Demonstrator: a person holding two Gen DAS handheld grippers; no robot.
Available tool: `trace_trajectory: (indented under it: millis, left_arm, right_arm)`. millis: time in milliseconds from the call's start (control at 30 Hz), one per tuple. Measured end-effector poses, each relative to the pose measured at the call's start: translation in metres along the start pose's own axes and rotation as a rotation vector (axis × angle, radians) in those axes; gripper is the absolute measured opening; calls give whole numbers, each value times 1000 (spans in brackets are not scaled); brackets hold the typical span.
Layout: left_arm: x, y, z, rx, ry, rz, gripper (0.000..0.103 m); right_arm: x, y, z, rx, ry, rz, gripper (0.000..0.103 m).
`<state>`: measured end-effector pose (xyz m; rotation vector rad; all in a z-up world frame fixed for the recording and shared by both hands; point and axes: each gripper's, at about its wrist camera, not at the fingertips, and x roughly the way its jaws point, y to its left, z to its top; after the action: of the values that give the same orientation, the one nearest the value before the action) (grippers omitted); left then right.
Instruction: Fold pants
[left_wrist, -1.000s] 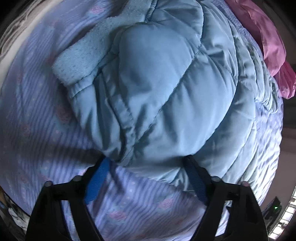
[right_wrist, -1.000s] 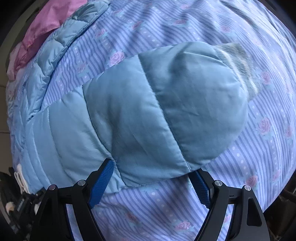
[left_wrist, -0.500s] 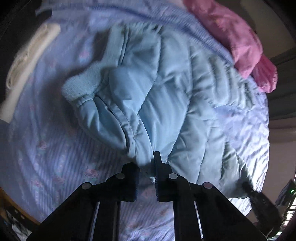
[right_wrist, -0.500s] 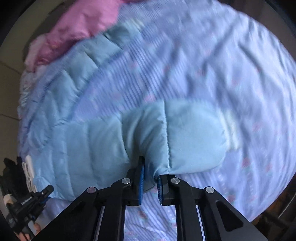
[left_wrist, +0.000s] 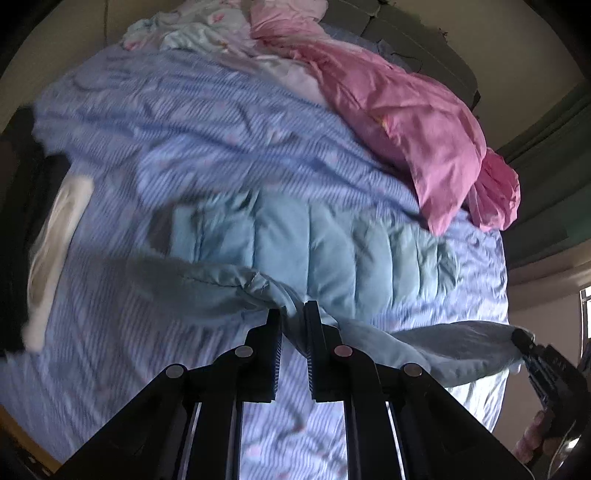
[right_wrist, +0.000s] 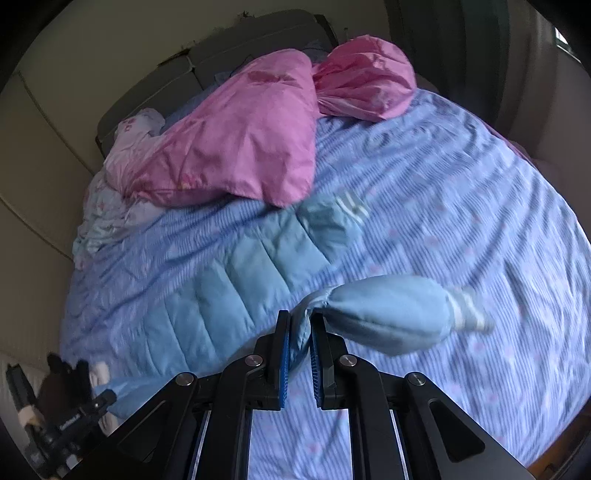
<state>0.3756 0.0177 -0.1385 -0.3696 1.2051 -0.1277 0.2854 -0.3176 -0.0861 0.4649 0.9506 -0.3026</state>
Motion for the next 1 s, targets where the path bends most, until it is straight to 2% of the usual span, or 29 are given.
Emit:
trace_trajectory:
  millis: [133, 233, 433, 633, 733, 800, 900, 967, 1000]
  left_arm:
    - [24, -8, 38, 16, 3, 21, 13]
    - [49, -14, 59, 31, 27, 47, 13]
    - [90, -17, 85, 36, 62, 111, 14]
    - [115, -8, 108, 3, 75, 163, 14]
    - [125, -9, 120, 22, 76, 215, 19]
    - [122, -14, 129, 64, 40, 276, 37]
    - [99, -29, 136, 214, -52, 273, 56]
    - [76, -34, 133, 301, -123, 274, 61]
    - [64, -35, 129, 339, -154, 265, 64]
  right_arm:
    - [35, 17, 40, -23, 15, -19, 11]
    - [67, 18, 63, 13, 46, -23, 11]
    - [132, 18, 88, 67, 114, -85, 12]
    - [160, 42, 110, -54, 65, -104, 13]
    - [172, 51, 121, -104, 69, -115, 29]
    - [176, 53, 126, -124, 60, -139, 50]
    - [168, 57, 130, -167, 24, -150, 53]
    - [153, 63, 128, -208, -18, -139, 56]
    - [141, 67, 122, -241, -44, -123, 61]
